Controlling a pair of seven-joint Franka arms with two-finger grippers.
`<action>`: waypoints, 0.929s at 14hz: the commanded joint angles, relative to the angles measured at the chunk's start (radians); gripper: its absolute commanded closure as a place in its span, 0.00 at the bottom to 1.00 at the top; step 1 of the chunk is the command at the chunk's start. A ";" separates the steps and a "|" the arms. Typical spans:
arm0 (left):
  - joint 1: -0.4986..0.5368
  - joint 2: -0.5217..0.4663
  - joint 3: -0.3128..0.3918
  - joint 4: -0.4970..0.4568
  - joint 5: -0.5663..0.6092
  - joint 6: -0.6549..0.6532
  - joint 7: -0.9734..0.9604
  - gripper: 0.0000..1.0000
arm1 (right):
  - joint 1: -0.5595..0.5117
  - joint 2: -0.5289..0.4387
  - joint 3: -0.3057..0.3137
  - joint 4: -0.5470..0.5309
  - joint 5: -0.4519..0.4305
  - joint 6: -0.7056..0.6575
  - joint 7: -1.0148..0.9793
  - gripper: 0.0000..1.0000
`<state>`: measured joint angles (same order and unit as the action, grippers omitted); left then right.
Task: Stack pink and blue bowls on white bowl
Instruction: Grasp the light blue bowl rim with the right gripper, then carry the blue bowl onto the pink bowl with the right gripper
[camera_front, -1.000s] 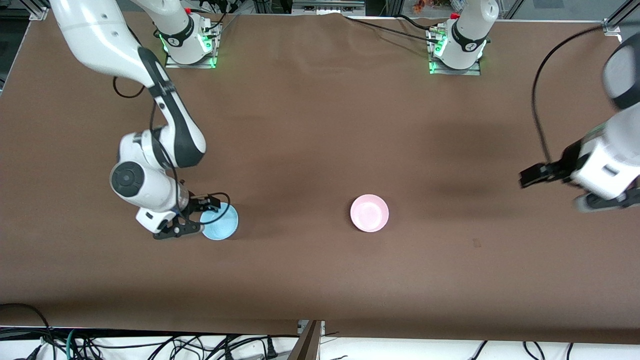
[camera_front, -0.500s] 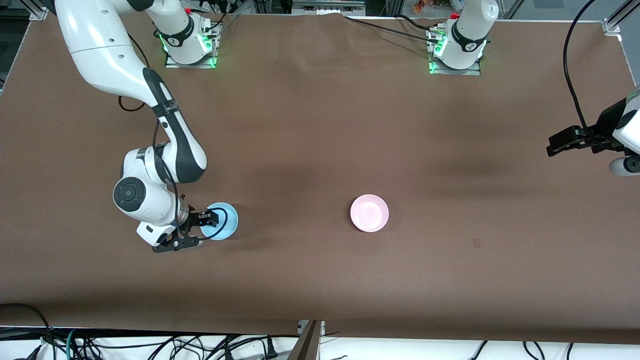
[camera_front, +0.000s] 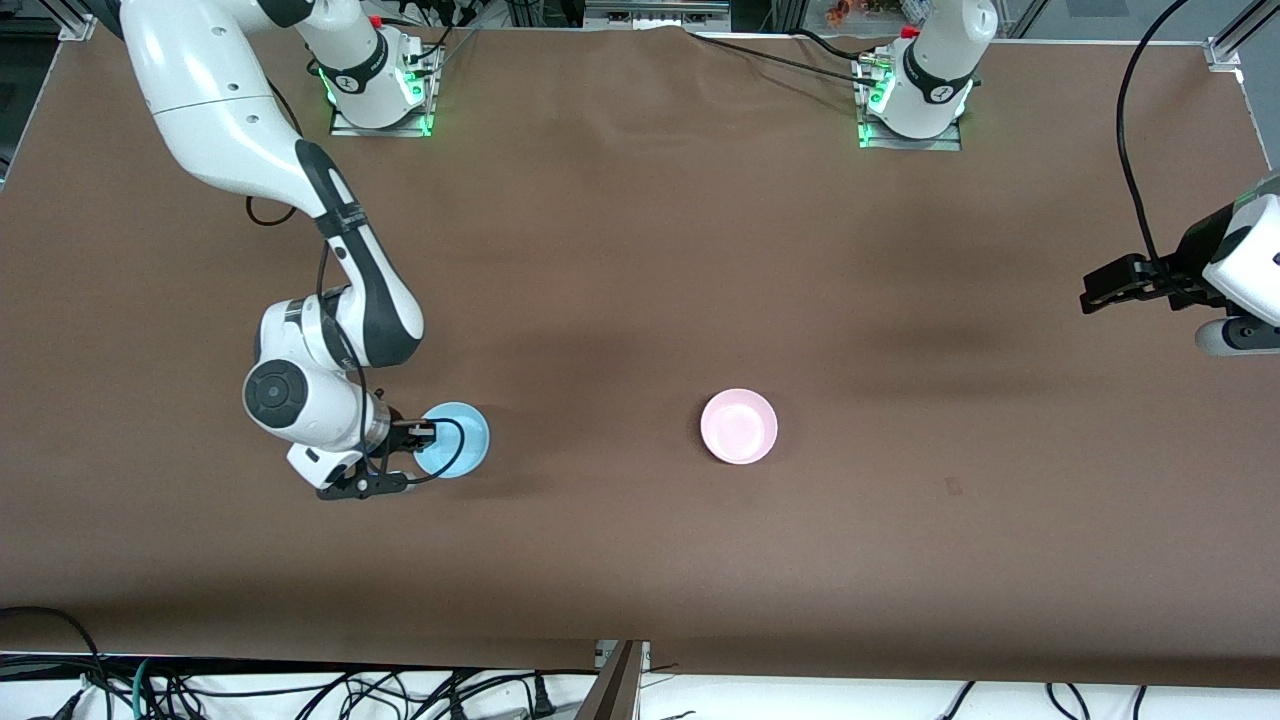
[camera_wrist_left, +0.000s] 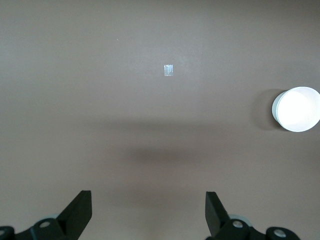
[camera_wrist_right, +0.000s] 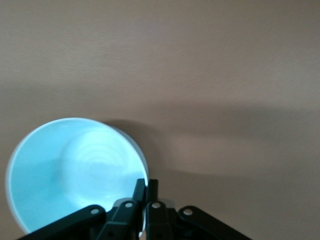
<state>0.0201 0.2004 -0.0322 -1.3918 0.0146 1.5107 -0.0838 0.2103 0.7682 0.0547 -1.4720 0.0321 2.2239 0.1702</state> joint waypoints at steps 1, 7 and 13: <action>0.006 0.001 0.000 0.008 0.008 -0.015 0.018 0.00 | 0.044 0.011 0.049 0.100 0.047 -0.116 0.226 1.00; 0.004 0.011 0.002 0.013 0.008 -0.015 0.016 0.00 | 0.272 0.097 0.113 0.307 0.152 -0.028 0.944 1.00; -0.005 0.017 -0.002 0.014 0.008 -0.015 0.000 0.00 | 0.434 0.235 0.111 0.444 0.149 0.360 1.353 1.00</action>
<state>0.0206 0.2115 -0.0314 -1.3919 0.0146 1.5103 -0.0840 0.6120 0.9251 0.1732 -1.0960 0.1709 2.4658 1.4436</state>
